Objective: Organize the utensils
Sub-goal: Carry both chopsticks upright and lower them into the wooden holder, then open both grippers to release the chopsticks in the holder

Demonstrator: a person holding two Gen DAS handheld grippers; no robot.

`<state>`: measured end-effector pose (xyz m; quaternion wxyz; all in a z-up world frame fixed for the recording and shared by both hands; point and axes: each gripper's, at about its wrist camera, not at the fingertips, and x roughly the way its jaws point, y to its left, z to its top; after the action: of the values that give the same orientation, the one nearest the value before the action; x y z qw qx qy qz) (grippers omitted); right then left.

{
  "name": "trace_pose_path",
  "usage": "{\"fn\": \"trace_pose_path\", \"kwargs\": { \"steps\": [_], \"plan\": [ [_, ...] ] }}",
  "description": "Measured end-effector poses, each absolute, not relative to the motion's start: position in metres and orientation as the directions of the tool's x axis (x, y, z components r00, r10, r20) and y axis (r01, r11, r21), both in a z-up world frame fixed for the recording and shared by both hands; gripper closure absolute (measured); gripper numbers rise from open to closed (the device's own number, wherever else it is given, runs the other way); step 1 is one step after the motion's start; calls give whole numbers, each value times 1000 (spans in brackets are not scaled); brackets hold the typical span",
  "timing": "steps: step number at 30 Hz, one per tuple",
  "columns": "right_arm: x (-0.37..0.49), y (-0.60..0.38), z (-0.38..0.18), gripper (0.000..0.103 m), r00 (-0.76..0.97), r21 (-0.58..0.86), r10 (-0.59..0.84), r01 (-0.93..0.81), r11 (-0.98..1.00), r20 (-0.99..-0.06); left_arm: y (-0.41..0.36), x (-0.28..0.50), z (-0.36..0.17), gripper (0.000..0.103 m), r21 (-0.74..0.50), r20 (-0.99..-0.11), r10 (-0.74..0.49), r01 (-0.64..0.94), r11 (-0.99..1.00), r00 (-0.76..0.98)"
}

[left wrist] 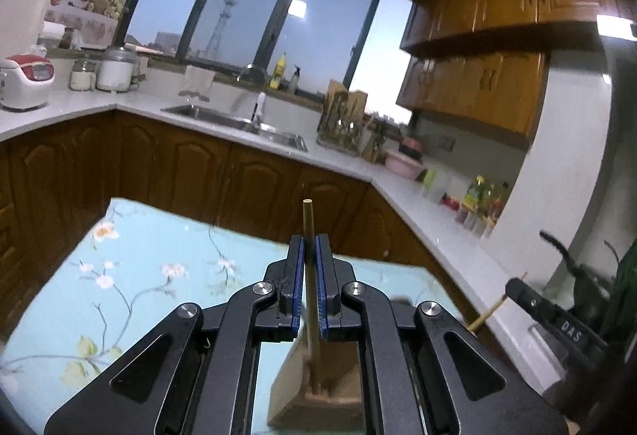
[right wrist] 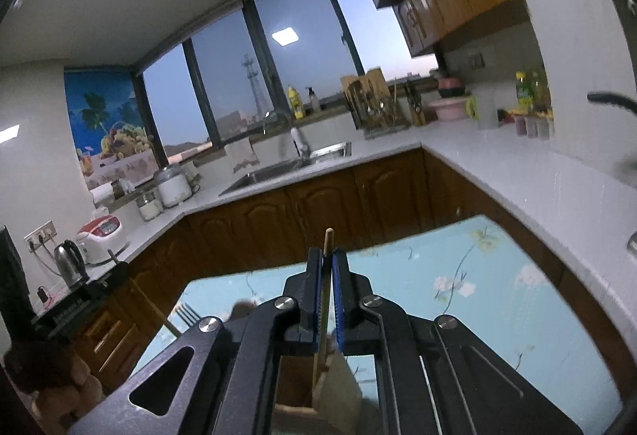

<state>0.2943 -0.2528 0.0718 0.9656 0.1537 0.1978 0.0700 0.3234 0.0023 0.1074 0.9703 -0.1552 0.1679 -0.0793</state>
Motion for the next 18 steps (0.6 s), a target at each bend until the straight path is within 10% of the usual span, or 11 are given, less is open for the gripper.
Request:
{"fn": "trace_pose_path", "kwargs": {
  "steps": [18],
  "plan": [
    [302, -257, 67, 97, 885, 336, 222, -81, 938, -409, -3, 328, 100, 96, -304, -374, -225, 110, 946, 900]
  ]
}}
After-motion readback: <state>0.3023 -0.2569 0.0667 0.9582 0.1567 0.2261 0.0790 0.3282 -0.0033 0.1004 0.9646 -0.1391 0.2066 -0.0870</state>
